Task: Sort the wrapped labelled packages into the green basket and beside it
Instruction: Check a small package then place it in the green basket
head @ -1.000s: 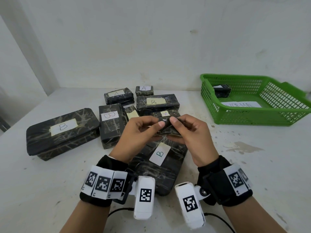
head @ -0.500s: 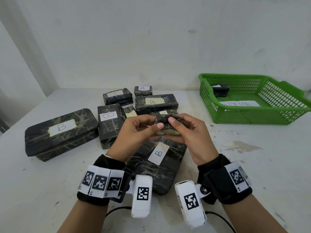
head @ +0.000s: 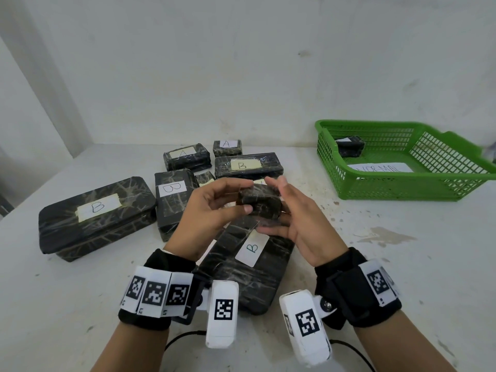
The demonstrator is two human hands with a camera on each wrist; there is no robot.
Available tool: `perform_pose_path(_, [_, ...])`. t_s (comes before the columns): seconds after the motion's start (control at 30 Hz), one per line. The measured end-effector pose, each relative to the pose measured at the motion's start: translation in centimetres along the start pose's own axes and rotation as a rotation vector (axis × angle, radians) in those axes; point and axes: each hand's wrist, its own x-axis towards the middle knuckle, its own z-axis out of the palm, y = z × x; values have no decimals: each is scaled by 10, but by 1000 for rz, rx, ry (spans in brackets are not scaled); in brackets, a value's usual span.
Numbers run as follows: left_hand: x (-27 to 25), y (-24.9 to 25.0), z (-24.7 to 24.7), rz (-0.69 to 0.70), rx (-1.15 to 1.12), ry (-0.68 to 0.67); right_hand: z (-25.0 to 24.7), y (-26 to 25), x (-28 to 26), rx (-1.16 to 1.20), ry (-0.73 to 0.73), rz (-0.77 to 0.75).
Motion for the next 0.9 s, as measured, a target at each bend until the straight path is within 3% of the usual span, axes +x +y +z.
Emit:
perform_pose_path(0.27, [-2,3,6,-81,-139,-31,-3,0,1,86,24,-102])
perform_pose_path(0.47, [-4,6,12,-11,-23,88,1,3,-2,29,24,-131])
perform_pose_path(0.67, [-5,7,15,-18,6,54,0,5,-3,-47,87,-209])
perform_pose_path(0.9, [-5,8,14,31,36,84,3,4,-4,-27,48,-173])
